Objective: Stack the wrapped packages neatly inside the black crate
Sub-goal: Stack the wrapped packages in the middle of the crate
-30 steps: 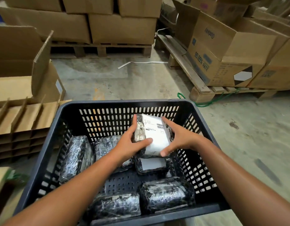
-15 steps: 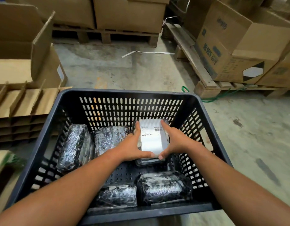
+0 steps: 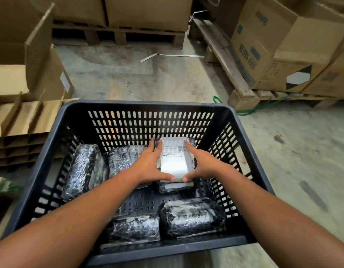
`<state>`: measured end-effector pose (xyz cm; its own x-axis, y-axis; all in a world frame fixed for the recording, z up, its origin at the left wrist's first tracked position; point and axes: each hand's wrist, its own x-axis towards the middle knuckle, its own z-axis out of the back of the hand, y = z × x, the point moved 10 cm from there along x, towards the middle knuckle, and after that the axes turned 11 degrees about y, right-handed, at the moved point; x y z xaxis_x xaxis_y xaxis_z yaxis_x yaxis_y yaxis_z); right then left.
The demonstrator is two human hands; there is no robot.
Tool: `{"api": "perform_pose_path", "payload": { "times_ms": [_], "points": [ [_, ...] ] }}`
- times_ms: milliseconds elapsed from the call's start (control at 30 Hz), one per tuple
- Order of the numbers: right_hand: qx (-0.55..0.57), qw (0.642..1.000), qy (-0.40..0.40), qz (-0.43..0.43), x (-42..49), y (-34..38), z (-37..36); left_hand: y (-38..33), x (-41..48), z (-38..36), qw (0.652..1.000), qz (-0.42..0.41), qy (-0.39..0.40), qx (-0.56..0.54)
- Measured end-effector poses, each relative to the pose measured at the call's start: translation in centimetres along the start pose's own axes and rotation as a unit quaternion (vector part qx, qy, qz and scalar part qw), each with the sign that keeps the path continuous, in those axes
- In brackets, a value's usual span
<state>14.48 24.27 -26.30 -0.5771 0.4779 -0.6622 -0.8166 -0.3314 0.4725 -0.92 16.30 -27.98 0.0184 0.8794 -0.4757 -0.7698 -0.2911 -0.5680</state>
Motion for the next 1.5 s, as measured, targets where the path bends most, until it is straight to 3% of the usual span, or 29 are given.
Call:
{"api": "perform_pose_path", "payload": {
  "times_ms": [267, 467, 600, 667, 767, 1100, 1300, 1433, 1500],
  "points": [
    [-0.057, 0.998, 0.019, -0.013, -0.9, 0.6, -0.2, -0.7, -0.6, -0.6, 0.999, -0.016, 0.030, 0.038],
    [-0.160, 0.987, -0.003, -0.035, -4.6, 2.5, 1.8, -0.5, -0.3, -1.0, 0.998, -0.035, 0.033, 0.037],
    [-0.148, 0.969, 0.199, -0.006, -8.0, 2.0, -2.2, -0.4, -0.3, -1.2, 0.997, -0.061, 0.038, 0.026],
    [-0.162, 0.952, 0.260, -0.005, -9.3, 1.4, -4.7, -0.5, -0.5, -1.1, 0.996, -0.072, 0.034, 0.041],
    [-0.167, 0.957, 0.239, 0.011, -9.1, 1.4, -6.1, -1.0, -0.7, -1.4, 0.992, -0.086, 0.037, 0.087],
    [-0.066, 0.980, 0.167, 0.081, -8.7, 2.4, -2.9, -0.5, -0.8, -1.4, 0.995, -0.077, 0.033, 0.058],
    [-0.059, 0.976, 0.199, 0.067, -8.4, 1.5, -3.4, -0.1, -0.6, -1.2, 0.995, -0.091, 0.042, 0.030],
    [-0.052, 0.989, 0.094, 0.101, -7.9, 2.6, -1.2, 0.0, -1.0, -1.1, 0.994, -0.101, 0.035, 0.016],
    [-0.068, 0.989, 0.081, 0.103, -7.7, 2.8, -1.1, -0.2, -1.2, -1.1, 0.994, -0.100, 0.041, 0.021]
  ]
}}
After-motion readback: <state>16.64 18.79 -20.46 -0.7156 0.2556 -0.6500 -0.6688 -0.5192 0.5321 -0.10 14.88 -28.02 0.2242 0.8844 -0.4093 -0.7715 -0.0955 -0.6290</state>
